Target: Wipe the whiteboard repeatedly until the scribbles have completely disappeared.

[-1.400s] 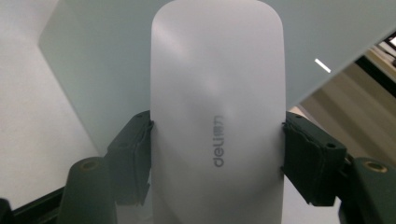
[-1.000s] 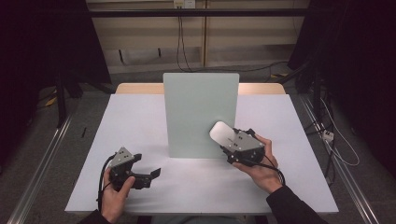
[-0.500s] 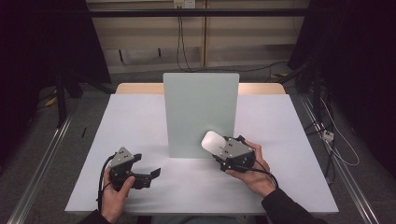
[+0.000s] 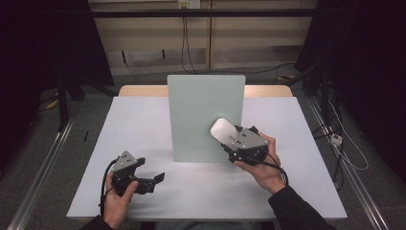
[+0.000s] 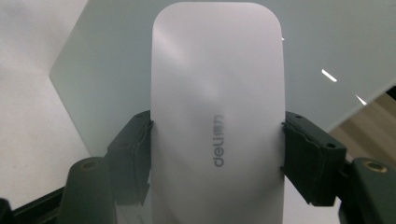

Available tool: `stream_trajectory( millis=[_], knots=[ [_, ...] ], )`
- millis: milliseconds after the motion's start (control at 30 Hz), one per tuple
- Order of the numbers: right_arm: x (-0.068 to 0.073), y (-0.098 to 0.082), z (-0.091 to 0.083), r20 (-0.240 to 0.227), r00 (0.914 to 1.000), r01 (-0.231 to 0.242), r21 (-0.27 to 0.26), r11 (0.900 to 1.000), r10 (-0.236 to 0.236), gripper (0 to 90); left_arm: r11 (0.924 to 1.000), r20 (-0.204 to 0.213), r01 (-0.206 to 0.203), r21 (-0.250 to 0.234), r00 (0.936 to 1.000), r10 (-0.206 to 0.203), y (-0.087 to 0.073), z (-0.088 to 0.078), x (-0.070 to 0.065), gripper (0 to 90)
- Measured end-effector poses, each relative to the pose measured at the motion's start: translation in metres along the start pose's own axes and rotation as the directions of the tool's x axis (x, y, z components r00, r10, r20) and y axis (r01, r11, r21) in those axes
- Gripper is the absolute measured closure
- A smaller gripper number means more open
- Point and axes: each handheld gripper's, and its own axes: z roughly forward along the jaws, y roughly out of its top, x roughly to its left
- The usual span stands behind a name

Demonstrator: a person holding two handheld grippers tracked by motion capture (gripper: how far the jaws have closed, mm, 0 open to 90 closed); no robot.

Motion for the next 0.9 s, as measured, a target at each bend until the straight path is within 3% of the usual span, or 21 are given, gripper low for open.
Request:
stream_trajectory(
  millis=[200,367,567,900],
  knots=[
    [-0.0102,0.0047,-0.0053,0.036,0.9991,-0.023,-0.017,1.000,0.024,31.5,1.0000,0.000,0.003,-0.003,1.0000,-0.003,-0.0002,0.0001,0.0015,4.0],
    [-0.0107,0.0056,-0.0055,0.044,0.9987,-0.024,-0.018,1.000,0.025,31.5,1.0000,-0.001,0.000,0.004,1.0000,0.000,0.0001,0.0008,0.0013,4.0],
    [-0.0033,0.0022,-0.0020,0.012,0.9997,-0.019,0.002,1.000,0.019,31.5,1.0000,0.001,0.004,0.006,1.0000,-0.004,-0.0002,0.0011,0.0012,4.0],
    [-0.0029,-0.0003,-0.0028,-0.045,0.9968,-0.066,0.010,0.998,0.067,31.6,1.0000,0.004,0.007,0.003,1.0000,-0.007,-0.0006,0.0010,0.0019,4.0]
  ],
)
